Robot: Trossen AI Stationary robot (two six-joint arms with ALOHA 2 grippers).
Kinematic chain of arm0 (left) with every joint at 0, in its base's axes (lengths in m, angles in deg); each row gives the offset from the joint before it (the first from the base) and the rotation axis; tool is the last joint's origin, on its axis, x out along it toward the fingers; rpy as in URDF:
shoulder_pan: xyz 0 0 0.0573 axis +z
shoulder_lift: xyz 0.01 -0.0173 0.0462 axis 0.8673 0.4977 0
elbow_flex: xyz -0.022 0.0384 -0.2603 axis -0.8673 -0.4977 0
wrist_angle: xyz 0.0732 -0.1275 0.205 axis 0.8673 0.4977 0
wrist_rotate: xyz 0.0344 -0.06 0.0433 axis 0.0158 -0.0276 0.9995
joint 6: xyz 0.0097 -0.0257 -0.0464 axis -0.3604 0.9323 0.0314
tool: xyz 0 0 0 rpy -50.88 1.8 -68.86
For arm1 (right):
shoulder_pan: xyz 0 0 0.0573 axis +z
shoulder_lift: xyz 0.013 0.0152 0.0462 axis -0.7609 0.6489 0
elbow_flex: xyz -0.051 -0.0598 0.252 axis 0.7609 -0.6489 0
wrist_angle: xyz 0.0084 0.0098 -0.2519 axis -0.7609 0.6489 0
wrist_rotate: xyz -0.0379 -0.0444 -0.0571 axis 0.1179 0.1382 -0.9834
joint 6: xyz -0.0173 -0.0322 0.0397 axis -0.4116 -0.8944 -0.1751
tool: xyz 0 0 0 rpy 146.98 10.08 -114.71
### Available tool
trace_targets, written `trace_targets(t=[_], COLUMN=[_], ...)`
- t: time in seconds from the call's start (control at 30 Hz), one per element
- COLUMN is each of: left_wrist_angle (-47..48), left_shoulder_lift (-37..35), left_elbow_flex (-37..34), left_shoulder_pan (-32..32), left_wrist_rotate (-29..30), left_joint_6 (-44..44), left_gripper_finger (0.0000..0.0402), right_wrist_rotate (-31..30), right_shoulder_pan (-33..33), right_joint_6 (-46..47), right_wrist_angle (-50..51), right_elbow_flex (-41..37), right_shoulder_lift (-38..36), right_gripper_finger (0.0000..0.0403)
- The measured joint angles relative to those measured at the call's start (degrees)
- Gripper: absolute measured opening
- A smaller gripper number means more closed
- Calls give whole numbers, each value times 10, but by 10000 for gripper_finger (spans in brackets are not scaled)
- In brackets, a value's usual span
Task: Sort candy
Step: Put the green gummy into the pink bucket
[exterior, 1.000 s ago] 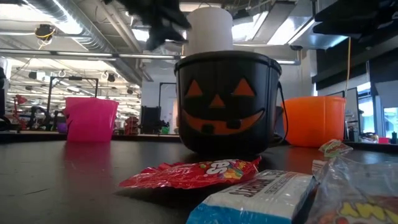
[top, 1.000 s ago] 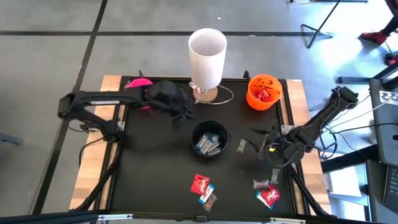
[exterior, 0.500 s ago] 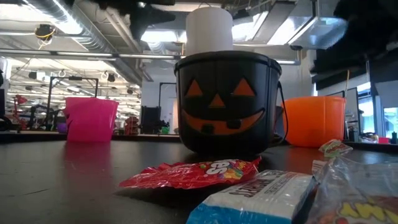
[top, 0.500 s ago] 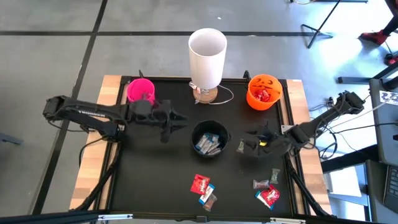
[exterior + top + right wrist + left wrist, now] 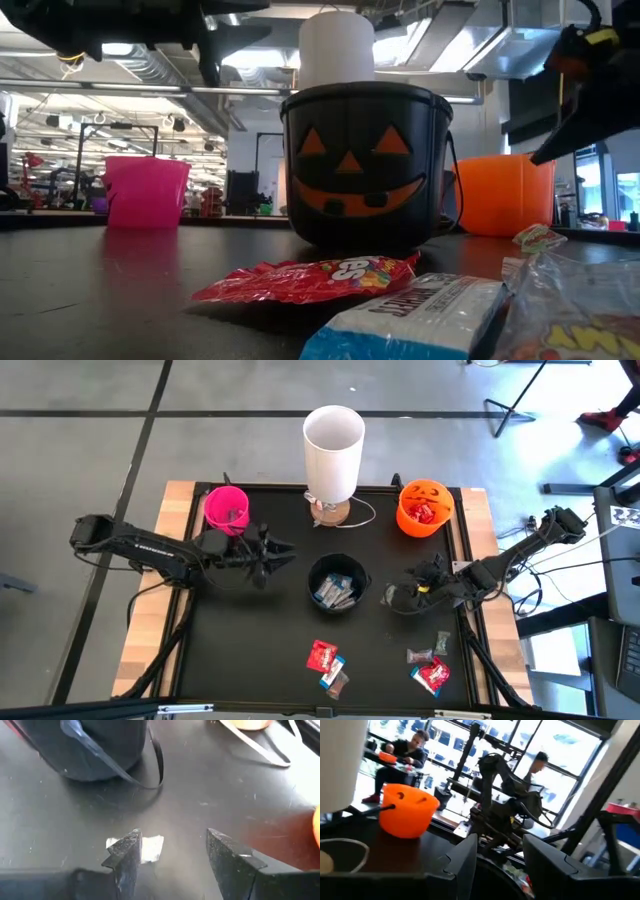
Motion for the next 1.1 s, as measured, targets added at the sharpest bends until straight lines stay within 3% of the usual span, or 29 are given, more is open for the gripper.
trace_targets(t=[0.23,0.37,0.6,1.1], left_wrist_angle=[0,1,2,2], left_shoulder_lift=[2,2,2,2], left_elbow_flex=[0,0,0,0], left_shoulder_pan=[-4,-4,-4,-4], left_wrist_rotate=[66,68,77,126], left_joint_6=[-15,-15,-14,-15], left_gripper_finger=[151,151,151,151], right_wrist_rotate=[13,13,21,7], right_shoulder_pan=[0,0,0,0], right_joint_6=[52,92,101,168], right_wrist_angle=[-3,-24,-144,-249], right_elbow_flex=[-40,-71,-126,-180], right_shoulder_lift=[0,0,0,0], right_gripper_finger=[217,217,217,217])
